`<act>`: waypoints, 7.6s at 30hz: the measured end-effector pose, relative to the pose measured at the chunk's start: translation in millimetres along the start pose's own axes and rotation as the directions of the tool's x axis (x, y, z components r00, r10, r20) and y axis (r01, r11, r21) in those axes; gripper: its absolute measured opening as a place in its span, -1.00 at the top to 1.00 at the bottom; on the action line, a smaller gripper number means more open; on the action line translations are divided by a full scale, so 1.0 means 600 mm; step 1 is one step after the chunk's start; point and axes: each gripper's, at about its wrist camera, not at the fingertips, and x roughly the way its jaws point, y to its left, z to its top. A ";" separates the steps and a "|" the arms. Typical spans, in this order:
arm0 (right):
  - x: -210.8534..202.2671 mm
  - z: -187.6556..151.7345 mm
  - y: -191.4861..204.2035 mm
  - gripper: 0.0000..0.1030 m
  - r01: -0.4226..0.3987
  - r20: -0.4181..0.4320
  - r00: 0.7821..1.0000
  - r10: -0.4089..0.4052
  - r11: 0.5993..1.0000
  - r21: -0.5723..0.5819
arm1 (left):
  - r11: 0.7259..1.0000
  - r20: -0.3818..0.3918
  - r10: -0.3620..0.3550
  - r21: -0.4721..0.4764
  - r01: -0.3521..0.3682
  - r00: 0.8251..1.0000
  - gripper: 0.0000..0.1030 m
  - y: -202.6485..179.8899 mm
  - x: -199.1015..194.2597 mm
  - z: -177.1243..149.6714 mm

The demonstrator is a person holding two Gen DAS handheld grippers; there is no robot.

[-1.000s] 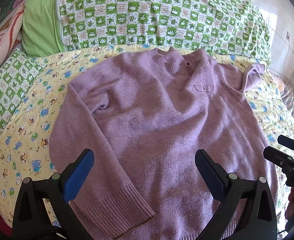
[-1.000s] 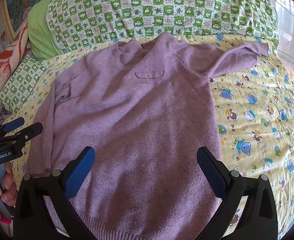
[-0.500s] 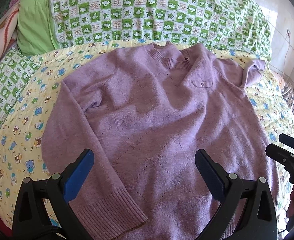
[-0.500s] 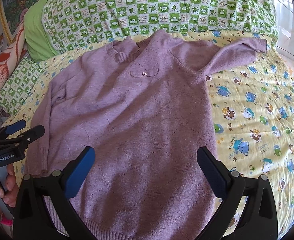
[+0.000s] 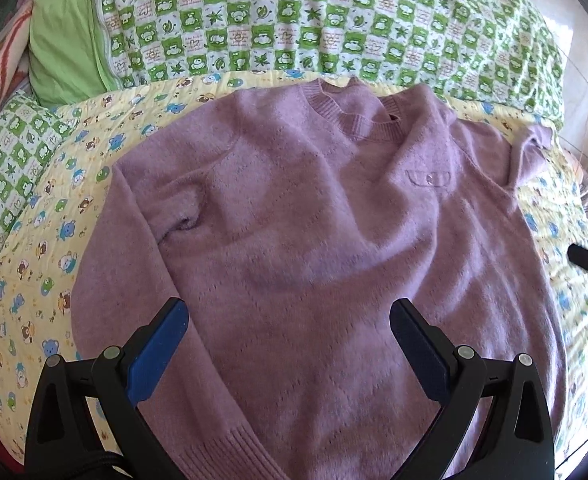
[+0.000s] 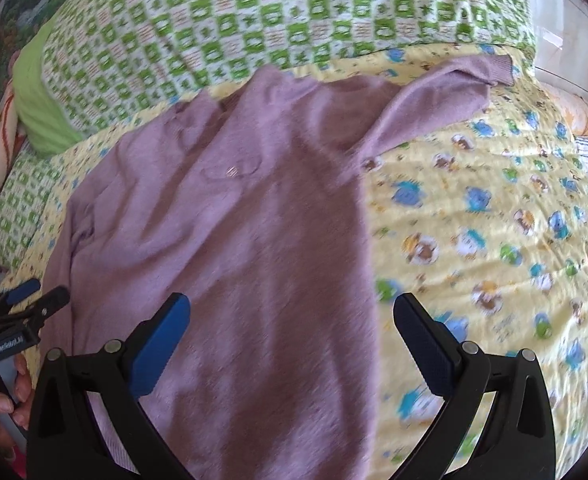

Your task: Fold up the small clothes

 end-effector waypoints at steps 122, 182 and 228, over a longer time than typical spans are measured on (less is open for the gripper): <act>0.271 0.289 -0.086 0.85 -0.284 0.012 0.958 0.287 0.939 0.193 | 0.933 -0.020 -0.274 -0.248 0.261 0.961 0.90 0.090 0.198 0.183; 0.191 0.201 -0.124 0.31 -0.046 -0.037 0.998 0.055 0.976 0.213 | 0.994 -0.180 -0.061 -0.105 0.043 0.982 -0.35 0.070 0.188 0.141; 0.069 0.056 0.011 0.25 -0.269 -0.027 0.961 0.276 0.952 0.147 | 0.994 -0.475 0.050 -0.059 -0.089 0.878 -0.27 0.085 0.068 0.034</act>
